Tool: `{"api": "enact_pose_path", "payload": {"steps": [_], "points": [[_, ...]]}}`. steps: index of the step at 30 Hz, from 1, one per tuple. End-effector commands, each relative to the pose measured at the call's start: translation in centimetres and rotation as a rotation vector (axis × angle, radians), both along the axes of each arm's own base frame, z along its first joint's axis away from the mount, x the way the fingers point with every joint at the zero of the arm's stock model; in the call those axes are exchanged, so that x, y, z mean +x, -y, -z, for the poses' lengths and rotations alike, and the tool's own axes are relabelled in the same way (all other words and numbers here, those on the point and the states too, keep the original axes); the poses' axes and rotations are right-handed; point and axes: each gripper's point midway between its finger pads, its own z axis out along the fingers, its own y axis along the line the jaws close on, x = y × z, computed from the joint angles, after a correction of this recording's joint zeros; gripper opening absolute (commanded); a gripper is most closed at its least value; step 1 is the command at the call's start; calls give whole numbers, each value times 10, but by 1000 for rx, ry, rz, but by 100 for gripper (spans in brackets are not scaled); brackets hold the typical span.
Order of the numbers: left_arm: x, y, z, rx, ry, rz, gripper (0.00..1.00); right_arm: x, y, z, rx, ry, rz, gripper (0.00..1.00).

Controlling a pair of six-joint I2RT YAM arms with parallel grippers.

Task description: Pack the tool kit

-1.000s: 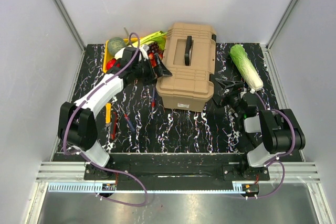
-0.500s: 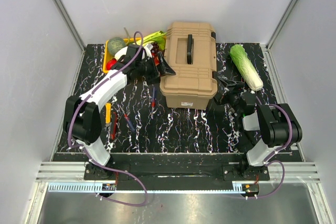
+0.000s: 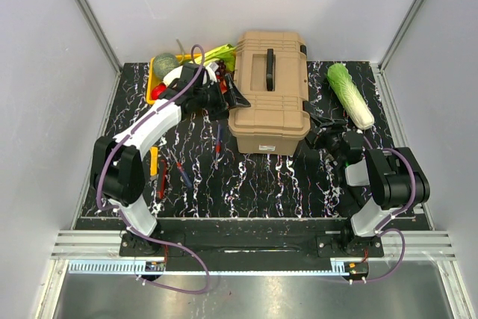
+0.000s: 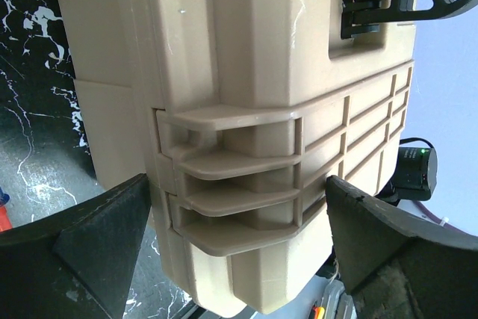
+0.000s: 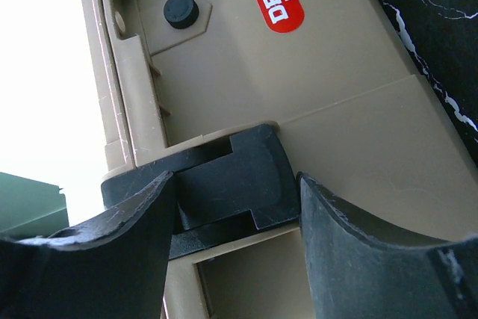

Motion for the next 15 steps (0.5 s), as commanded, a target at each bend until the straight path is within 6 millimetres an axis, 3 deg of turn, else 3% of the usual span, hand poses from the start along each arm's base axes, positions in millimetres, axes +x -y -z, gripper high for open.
{"api": "enact_pose_path", "payload": {"steps": [1,8,15], "points": [[-45,20,48,127,-81,126,95,-38,-52,-95,-55,434,-295,35],[-47,9,56,181,-78,100,95,-34,-51,-68,-246,255,-310,28],[-45,2,59,226,-71,80,95,-37,-39,-66,-436,186,-289,29]]}}
